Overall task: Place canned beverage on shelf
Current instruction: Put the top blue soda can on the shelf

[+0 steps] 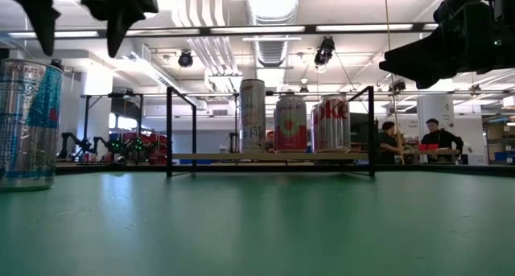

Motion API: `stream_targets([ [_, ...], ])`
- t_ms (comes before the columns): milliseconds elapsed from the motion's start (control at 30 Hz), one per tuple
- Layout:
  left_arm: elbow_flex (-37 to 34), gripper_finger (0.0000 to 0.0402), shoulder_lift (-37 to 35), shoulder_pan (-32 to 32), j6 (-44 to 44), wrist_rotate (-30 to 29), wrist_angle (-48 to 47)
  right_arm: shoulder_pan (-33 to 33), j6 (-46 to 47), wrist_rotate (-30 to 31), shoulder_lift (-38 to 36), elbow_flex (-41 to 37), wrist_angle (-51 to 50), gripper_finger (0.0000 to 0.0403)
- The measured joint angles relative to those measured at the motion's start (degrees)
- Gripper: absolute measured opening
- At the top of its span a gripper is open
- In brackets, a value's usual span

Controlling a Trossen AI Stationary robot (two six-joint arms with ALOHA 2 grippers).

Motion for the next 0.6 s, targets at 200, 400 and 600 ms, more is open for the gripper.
stream_targets([
  [200,-6.8,0.0357,-3.5,-0.6,-2.3,3.0,4.1,0.0,0.0,0.0,0.0,0.0,0.0,0.0194],
  [400,-10.2,0.0357,-3.5,-1.0,-3.8,4.9,5.6,0.0,0.0,0.0,0.0,0.0,-0.1,0.0194],
  [600,-11.5,0.0357,-2.6,-2.2,-7.9,6.1,6.7,0.0,0.0,0.0,0.0,0.0,-0.1,0.0194],
])
